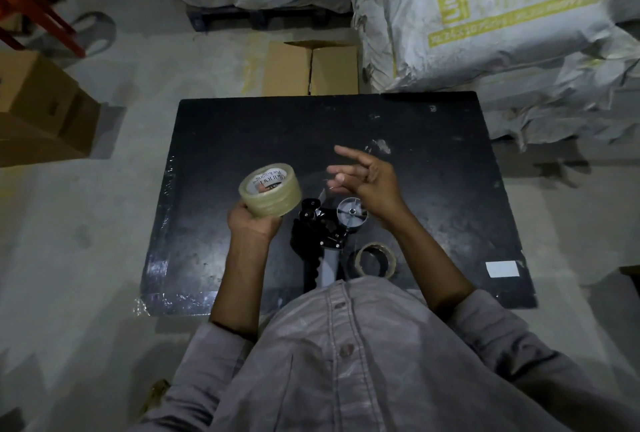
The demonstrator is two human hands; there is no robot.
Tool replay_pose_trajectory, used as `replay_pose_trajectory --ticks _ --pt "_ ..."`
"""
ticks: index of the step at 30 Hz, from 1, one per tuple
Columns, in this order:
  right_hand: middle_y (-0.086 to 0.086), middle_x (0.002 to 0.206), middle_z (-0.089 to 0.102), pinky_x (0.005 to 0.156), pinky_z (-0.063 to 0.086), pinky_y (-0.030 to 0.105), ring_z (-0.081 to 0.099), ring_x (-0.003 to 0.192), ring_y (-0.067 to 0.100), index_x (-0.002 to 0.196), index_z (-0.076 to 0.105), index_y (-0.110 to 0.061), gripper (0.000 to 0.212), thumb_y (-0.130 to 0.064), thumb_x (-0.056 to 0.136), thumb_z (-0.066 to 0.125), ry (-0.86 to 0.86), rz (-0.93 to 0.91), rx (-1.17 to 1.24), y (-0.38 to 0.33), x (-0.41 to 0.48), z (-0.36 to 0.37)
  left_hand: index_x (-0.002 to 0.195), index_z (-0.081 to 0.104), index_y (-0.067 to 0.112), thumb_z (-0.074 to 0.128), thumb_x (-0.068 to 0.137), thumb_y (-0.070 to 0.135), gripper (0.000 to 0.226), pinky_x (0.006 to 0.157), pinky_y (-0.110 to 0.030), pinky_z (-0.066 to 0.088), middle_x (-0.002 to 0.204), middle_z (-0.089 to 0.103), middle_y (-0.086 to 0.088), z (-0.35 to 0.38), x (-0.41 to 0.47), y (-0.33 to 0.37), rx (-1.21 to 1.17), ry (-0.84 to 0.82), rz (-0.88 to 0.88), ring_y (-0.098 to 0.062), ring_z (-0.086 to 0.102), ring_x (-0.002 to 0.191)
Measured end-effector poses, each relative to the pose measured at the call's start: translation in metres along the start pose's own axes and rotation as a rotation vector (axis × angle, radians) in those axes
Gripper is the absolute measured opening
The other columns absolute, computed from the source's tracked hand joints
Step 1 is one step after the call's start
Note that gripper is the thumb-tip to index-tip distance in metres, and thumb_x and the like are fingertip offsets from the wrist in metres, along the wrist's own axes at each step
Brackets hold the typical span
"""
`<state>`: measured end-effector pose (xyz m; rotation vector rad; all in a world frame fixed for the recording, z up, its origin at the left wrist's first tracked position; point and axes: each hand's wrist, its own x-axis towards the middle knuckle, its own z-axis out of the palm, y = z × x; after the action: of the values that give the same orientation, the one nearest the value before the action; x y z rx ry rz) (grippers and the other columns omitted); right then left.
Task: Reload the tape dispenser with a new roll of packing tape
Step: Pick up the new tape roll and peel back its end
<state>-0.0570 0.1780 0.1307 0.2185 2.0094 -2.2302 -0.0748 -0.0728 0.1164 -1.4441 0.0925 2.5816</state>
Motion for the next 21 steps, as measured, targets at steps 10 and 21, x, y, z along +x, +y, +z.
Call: replay_pose_trajectory --ticks 10,21 --pt "0.027 0.114 0.082 0.096 0.068 0.054 0.082 0.106 0.045 0.121 0.077 0.011 0.02 0.007 0.101 0.075 0.007 -0.032 0.061 -0.003 -0.002 -0.006 0.111 0.074 -0.008 0.048 0.112 0.02 0.038 0.042 -0.035 0.061 0.087 0.077 -0.031 0.002 -0.012 -0.006 -0.011 -0.016 -0.032 -0.037 0.075 0.05" --pt "0.027 0.106 0.082 0.085 0.071 0.045 0.084 0.094 0.034 0.145 0.056 0.005 0.042 -0.006 0.107 0.072 0.077 0.102 0.284 0.008 0.002 0.001 0.122 0.075 -0.001 0.044 0.115 0.025 0.042 0.036 -0.036 0.056 0.099 0.078 -0.026 -0.003 -0.015 -0.006 0.033 0.031 -0.015 -0.038 0.076 0.053"
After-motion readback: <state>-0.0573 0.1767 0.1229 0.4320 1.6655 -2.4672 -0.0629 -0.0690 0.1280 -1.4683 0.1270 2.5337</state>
